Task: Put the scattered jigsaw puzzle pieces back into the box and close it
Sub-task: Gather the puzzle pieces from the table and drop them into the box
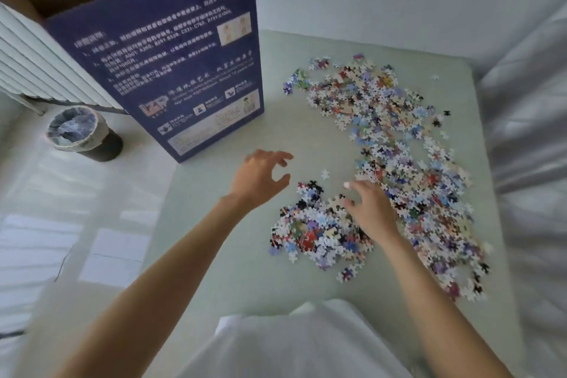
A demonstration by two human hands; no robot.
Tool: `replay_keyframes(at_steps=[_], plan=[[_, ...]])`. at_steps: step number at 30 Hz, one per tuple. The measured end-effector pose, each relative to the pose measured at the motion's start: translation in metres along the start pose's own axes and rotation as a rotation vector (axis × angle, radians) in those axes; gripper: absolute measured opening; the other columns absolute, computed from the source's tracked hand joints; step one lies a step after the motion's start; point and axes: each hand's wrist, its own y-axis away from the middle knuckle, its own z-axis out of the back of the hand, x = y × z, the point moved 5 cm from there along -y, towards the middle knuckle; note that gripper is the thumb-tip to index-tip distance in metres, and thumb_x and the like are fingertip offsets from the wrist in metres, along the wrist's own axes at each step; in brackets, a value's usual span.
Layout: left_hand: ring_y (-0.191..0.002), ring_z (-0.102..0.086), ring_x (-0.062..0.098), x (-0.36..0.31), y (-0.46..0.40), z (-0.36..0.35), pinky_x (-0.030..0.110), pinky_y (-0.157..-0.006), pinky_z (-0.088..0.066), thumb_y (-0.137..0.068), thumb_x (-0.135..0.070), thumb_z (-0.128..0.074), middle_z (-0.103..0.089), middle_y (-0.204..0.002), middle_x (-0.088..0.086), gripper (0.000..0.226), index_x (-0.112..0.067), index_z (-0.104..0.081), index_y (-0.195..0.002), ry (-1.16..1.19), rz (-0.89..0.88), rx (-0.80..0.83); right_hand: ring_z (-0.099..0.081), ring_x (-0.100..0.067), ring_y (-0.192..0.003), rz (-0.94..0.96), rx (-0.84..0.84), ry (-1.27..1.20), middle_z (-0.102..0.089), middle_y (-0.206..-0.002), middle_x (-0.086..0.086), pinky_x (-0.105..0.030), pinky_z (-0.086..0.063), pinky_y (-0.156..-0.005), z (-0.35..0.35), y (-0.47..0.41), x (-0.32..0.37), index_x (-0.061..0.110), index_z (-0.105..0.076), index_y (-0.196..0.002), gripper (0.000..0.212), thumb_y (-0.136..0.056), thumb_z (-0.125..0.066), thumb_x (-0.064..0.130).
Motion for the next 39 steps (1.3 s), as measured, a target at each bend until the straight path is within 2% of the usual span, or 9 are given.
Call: replay_keyframes(at_steps=[6, 8, 11, 16, 23, 28, 31, 35, 39], plan=[[-0.124, -0.039, 0.028, 0.019, 0.041, -0.095, 0.038, -0.098, -0.04, -0.071, -0.055, -0.071, -0.037, -0.138, 0.011, 0.097, -0.022, -0.02, -0.146, -0.092, 0.307, 0.465, -0.027, -0.038, -0.127, -0.388, 0.177, 0.073, -0.024, -0.141, -0.014, -0.046, -0.042, -0.093, -0.047, 0.036, -0.064, 0.019, -0.035, -0.131, 0.078, -0.071, -0.072, 0.052], [-0.122, -0.037, 0.029, 0.017, 0.053, -0.116, 0.039, -0.099, -0.04, -0.065, -0.055, -0.075, -0.03, -0.137, 0.013, 0.107, -0.019, -0.017, -0.146, -0.085, 0.34, 0.519, -0.024, -0.038, -0.128, -0.428, 0.228, 0.121, -0.016, -0.145, -0.014, -0.049, -0.043, -0.094, -0.062, 0.038, -0.064, 0.023, -0.025, -0.139, 0.095, -0.065, -0.071, 0.061], [-0.12, -0.034, 0.029, 0.008, 0.059, -0.133, 0.039, -0.099, -0.042, -0.061, -0.051, -0.08, -0.027, -0.134, 0.012, 0.112, -0.019, -0.015, -0.146, -0.077, 0.34, 0.474, -0.026, -0.034, -0.128, -0.361, 0.214, 0.147, -0.017, -0.146, -0.014, -0.044, -0.045, -0.091, -0.077, 0.031, -0.045, 0.025, -0.021, -0.141, 0.102, -0.061, -0.071, 0.065], [-0.116, -0.04, 0.028, -0.001, 0.057, -0.141, 0.035, -0.1, -0.041, -0.066, -0.036, -0.082, -0.033, -0.131, 0.011, 0.097, -0.019, -0.025, -0.143, -0.039, 0.334, 0.392, -0.038, -0.026, -0.112, -0.287, 0.155, 0.126, -0.037, -0.129, -0.013, -0.028, -0.041, -0.068, -0.085, 0.023, -0.024, 0.018, -0.031, -0.131, 0.083, -0.068, -0.076, 0.047], [-0.1, -0.056, 0.023, 0.004, 0.053, -0.135, 0.032, -0.089, -0.046, -0.076, -0.03, -0.075, -0.056, -0.115, 0.007, 0.061, -0.017, -0.046, -0.128, 0.086, 0.368, 0.319, -0.053, -0.021, -0.105, -0.158, 0.142, 0.056, -0.053, -0.123, -0.007, -0.031, -0.048, -0.083, -0.084, 0.018, -0.021, 0.012, -0.046, -0.125, 0.06, -0.077, -0.072, 0.037], [-0.085, -0.059, 0.021, 0.005, 0.049, -0.128, 0.028, -0.075, -0.047, -0.084, -0.024, -0.068, -0.063, -0.103, 0.005, 0.033, -0.015, -0.059, -0.114, 0.117, 0.378, 0.257, -0.053, -0.022, -0.115, -0.126, 0.141, 0.054, -0.053, -0.129, -0.006, -0.034, -0.046, -0.092, -0.076, 0.016, -0.027, 0.011, -0.043, -0.133, 0.063, -0.082, -0.066, 0.04], [-0.083, -0.062, 0.02, 0.006, 0.048, -0.124, 0.035, -0.076, -0.054, -0.086, -0.026, -0.065, -0.067, -0.099, 0.003, 0.025, -0.018, -0.062, -0.109, 0.131, 0.387, 0.243, -0.056, -0.021, -0.111, -0.108, 0.105, 0.052, -0.058, -0.124, -0.005, -0.033, -0.048, -0.09, -0.066, 0.015, -0.031, 0.012, -0.047, -0.131, 0.055, -0.085, -0.064, 0.035], [-0.08, -0.065, 0.018, 0.008, 0.046, -0.116, 0.035, -0.074, -0.056, -0.087, -0.03, -0.061, -0.07, -0.097, -0.003, 0.018, -0.023, -0.064, -0.104, 0.134, 0.416, 0.22, -0.063, -0.019, -0.086, -0.059, 0.043, 0.048, -0.067, -0.103, -0.006, -0.032, -0.054, -0.076, -0.051, 0.013, -0.033, 0.009, -0.058, -0.112, 0.029, -0.087, -0.063, 0.024], [-0.084, -0.066, 0.018, 0.012, 0.043, -0.107, 0.031, -0.073, -0.054, -0.087, -0.029, -0.063, -0.07, -0.1, -0.002, 0.016, -0.022, -0.065, -0.101, 0.184, 0.431, 0.173, -0.064, -0.017, -0.086, -0.035, -0.02, -0.036, -0.067, -0.104, -0.004, -0.028, -0.053, -0.077, -0.042, 0.014, -0.032, 0.008, -0.061, -0.111, 0.027, -0.086, -0.064, 0.02]])
